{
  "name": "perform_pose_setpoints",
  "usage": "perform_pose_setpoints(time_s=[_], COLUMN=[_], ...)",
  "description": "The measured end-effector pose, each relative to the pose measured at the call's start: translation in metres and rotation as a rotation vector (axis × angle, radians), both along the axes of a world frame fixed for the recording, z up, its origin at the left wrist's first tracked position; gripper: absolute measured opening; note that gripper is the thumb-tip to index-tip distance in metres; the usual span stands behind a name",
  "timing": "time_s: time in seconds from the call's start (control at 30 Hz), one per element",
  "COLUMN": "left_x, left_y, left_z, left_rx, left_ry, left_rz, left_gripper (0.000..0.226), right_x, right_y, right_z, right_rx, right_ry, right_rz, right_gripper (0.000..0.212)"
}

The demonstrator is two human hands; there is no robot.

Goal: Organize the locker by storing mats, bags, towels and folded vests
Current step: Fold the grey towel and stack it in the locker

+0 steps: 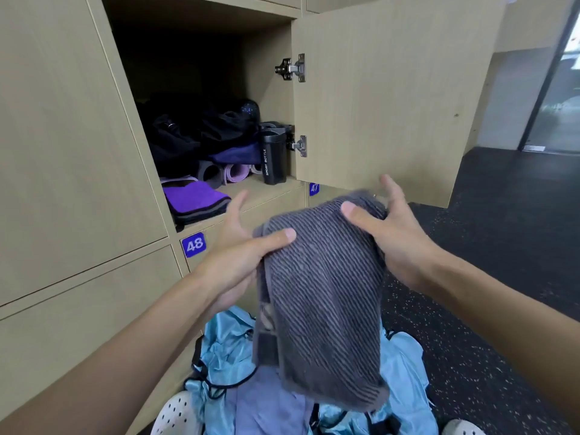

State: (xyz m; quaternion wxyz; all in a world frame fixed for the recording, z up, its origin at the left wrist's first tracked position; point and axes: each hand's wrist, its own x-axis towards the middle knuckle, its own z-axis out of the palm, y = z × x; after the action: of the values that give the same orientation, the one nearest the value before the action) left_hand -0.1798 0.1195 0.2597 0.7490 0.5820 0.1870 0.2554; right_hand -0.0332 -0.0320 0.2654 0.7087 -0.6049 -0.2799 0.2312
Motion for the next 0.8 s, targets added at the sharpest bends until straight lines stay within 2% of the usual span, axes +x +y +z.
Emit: perform_pose_setpoints(time_s=[0.07, 0.1, 0.17, 0.27, 0.33, 0.43, 0.5, 0.57, 0.63, 0.8], left_x=[0.004, 0.004, 0.003, -0.003, -0.003, -0.002, -0.003, -0.007, -0.01, -0.012], left_y=[0.001, 0.002, 0.006, 0.007, 0.006, 0.005, 0.008, 0.01, 0.013, 0.021], left_z=[0.007, 0.01, 0.007, -0.003, -0.006, 0.001, 0.003, 0.0, -0.001, 0.004], left_rx=[-0.024, -0.025, 0.0, 0.059, 0.032, 0.005, 0.06, 0.173, 0.362, 0.952], left_ry=[-0.094, -0.124, -0.119, 0.051, 0.068, 0.005, 0.035, 0.093, 0.151, 0.263], left_rz=[0.121, 0.184, 0.249, 0.081, 0.038, 0.115, 0.104, 0.048, 0.046, 0.165], left_gripper=[0.092, 0.085, 0.08, 0.098, 0.098, 0.062, 0.047, 0.052, 0.055, 0.017], right_x=[-0.004, -0.006, -0.011, -0.01, -0.004, 0.0, 0.001, 0.002, 0.006, 0.006], right_y=[-0.004, -0.004, 0.001, 0.008, 0.006, 0.0, 0.002, 0.003, 0.002, 0.0], right_z=[-0.005, -0.008, -0.01, -0.007, -0.007, -0.015, -0.015, -0.011, -0.009, -0.006], right_rx=[-0.106, -0.127, -0.079, 0.04, 0.042, -0.14, -0.212, -0.212, -0.228, -0.256], right_ry=[0.003, 0.0, 0.007, 0.023, 0.017, -0.114, -0.205, -0.205, -0.193, -0.207], right_rz=[0.167, 0.221, 0.197, -0.002, -0.012, 0.134, 0.104, 0.071, 0.087, 0.17], right_gripper=[0.112, 0.112, 0.103, 0.084, 0.08, 0.079, 0.062, 0.051, 0.051, 0.032])
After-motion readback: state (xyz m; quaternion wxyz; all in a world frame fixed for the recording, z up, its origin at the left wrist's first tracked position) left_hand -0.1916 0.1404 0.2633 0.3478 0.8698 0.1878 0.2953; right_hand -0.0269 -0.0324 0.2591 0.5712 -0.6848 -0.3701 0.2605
